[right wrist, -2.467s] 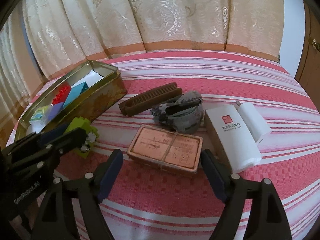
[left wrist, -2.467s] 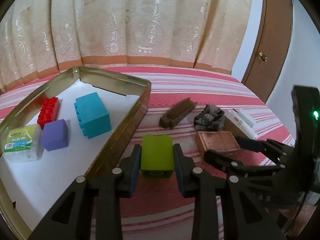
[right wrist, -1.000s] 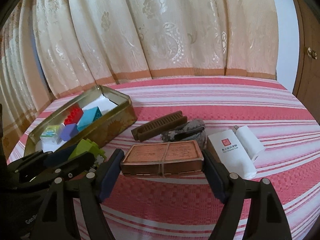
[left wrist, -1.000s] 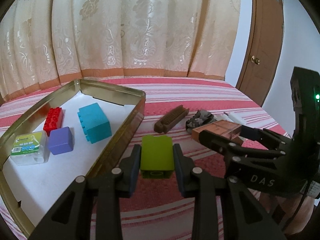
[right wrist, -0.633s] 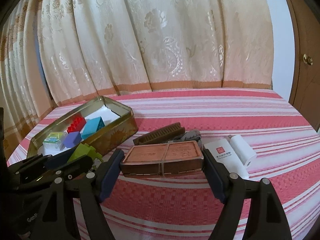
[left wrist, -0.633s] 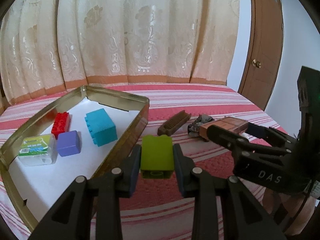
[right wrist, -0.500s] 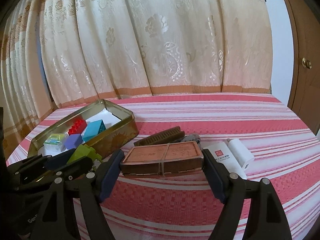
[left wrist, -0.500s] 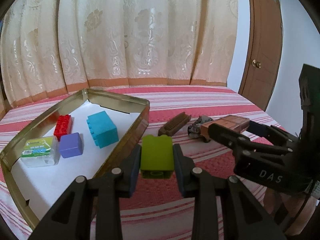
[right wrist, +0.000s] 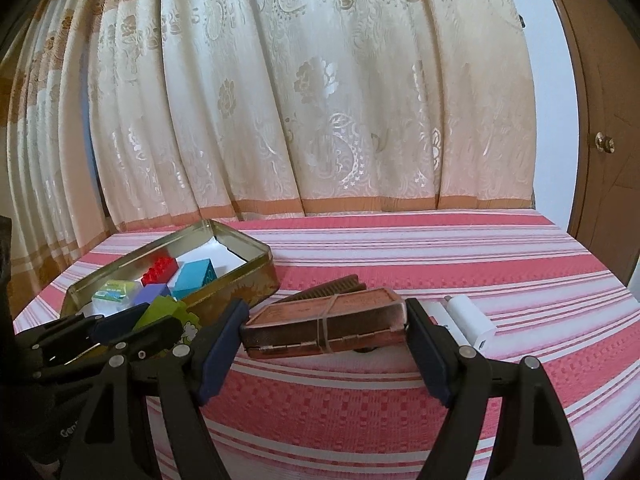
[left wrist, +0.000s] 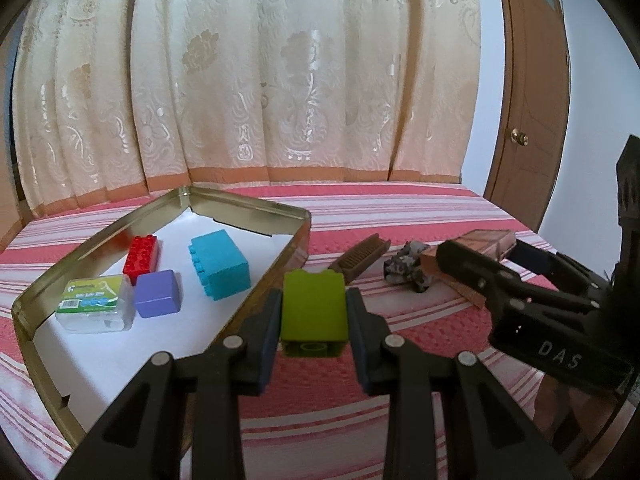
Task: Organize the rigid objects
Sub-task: 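Lift the copper box toward the tin with the right tool while the left tool holds the green block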
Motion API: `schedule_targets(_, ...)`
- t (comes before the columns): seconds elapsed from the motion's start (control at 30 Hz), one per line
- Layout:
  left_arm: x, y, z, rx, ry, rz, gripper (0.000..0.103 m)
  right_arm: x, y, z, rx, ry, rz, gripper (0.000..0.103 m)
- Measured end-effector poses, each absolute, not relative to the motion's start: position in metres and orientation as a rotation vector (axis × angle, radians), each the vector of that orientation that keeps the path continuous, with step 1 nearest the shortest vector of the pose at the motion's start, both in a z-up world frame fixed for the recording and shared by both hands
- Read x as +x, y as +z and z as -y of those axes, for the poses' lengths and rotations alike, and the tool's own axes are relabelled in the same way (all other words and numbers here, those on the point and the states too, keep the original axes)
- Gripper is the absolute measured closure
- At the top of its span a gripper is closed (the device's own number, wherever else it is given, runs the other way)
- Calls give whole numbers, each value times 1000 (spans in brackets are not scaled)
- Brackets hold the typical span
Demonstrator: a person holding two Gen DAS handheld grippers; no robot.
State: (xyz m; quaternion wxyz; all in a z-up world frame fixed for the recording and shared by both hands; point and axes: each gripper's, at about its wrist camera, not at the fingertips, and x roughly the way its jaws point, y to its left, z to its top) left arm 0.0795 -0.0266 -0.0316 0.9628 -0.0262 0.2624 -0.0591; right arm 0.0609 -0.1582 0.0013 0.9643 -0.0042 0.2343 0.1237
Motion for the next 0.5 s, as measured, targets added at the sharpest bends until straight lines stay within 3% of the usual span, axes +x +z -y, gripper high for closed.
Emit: schedule_targets(0.5, 72, -31, 15, -93, -110, -516, 72, 56, 1, 140, -17, 276, -454, 24)
